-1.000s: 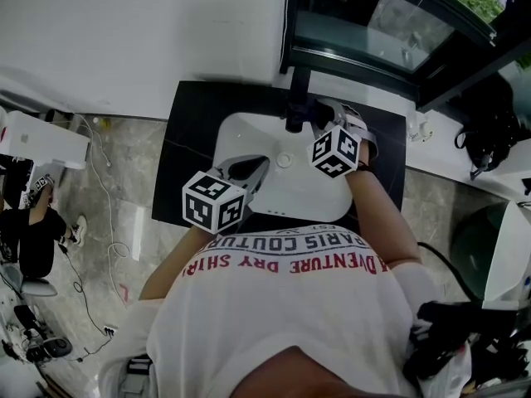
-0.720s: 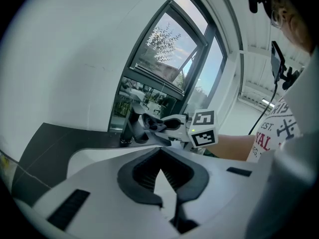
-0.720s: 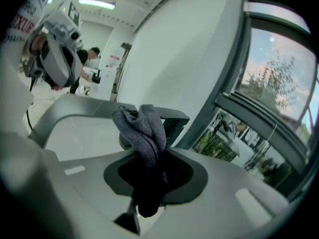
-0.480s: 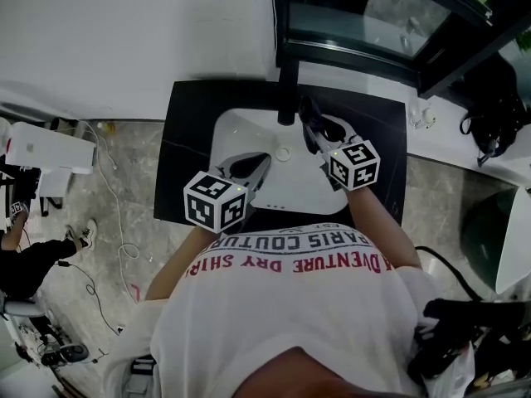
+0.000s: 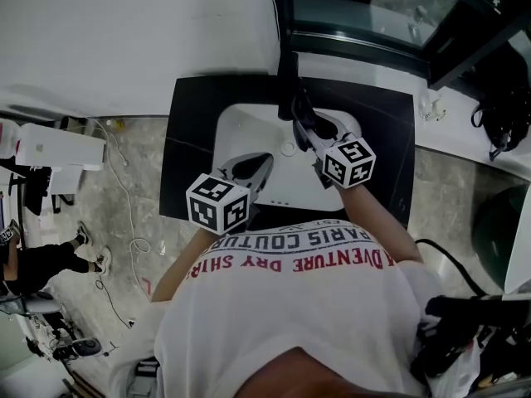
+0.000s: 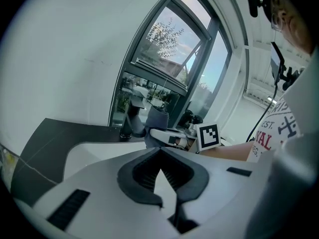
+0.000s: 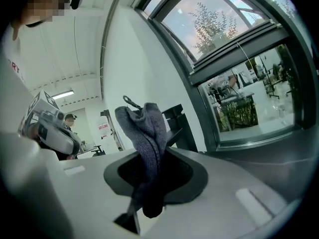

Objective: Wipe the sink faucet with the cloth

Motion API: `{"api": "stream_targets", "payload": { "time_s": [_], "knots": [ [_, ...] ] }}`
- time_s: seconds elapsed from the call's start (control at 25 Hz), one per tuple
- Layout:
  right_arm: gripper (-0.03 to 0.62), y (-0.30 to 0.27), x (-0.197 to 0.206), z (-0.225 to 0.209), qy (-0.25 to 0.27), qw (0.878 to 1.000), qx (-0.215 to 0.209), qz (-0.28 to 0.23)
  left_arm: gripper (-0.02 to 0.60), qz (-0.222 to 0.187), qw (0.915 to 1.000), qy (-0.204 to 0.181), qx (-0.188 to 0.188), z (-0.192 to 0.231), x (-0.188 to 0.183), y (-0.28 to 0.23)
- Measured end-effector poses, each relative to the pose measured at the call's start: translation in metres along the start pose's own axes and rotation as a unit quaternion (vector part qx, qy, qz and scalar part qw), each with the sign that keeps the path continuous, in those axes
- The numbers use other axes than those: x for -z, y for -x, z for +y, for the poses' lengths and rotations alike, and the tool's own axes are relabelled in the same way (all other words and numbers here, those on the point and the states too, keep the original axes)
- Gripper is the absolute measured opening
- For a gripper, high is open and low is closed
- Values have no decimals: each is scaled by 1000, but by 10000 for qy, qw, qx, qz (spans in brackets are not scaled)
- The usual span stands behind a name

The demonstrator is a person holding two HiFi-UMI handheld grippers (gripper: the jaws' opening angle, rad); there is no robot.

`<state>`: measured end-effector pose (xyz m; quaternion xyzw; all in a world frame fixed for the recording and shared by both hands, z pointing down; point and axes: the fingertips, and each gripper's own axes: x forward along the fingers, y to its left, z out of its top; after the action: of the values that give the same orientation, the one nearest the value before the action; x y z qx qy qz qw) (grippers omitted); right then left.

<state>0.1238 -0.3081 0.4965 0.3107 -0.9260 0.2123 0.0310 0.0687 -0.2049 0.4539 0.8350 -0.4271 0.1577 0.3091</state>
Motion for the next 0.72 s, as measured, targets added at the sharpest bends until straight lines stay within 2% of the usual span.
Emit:
{"api": "stream_targets", "payload": {
  "time_s": [0.2,0.72],
  "knots": [
    [81,-10,-5,-11,-153,9999,38,-44,2,-8,10000,37,-50,6,-2,-1],
    [81,-48,-52,-47,-70,9996,184,-211,1,-9,9999,127,-111,23,-5,-7]
  ]
}}
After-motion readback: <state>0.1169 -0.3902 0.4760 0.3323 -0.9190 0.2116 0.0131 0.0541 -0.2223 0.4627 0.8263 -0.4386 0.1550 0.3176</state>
